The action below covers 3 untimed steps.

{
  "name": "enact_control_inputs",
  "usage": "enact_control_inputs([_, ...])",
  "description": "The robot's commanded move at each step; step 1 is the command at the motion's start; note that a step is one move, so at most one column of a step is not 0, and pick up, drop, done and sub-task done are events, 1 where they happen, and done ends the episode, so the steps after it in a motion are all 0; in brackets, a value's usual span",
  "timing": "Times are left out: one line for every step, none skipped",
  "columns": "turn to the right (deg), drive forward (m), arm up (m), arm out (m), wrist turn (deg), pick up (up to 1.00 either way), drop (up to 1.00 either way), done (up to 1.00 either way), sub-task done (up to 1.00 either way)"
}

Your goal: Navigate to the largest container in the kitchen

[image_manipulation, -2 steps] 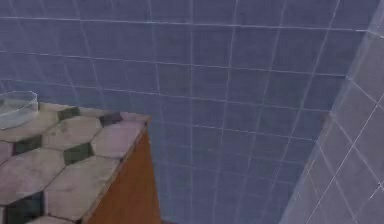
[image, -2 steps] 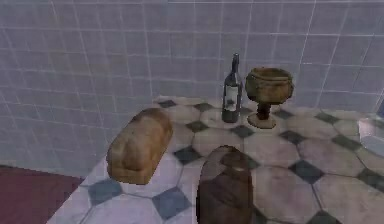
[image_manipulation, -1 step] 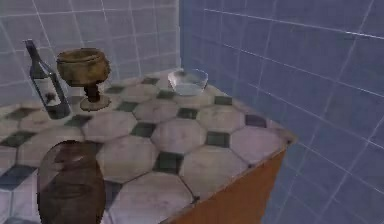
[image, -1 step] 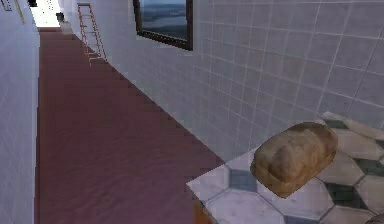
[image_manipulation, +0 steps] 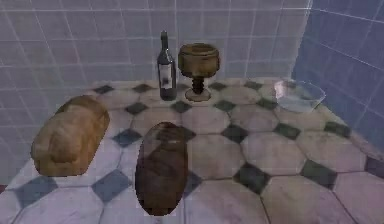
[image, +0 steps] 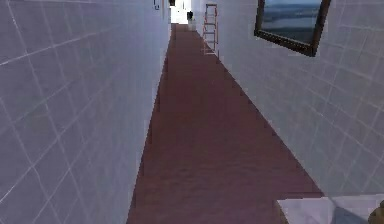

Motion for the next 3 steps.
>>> enact_control_inputs([0.0,1.00,0.00,0.00,0.0,0.00,0.00,0.00,0.00])
enact_control_inputs([0.0,1.00,0.00,0.00,0.0,0.00,0.00,0.00,0.00])
enact_control_inputs([0.0,1.00,0.00,0.00,0.0,0.00,0.00,0.00,0.00])
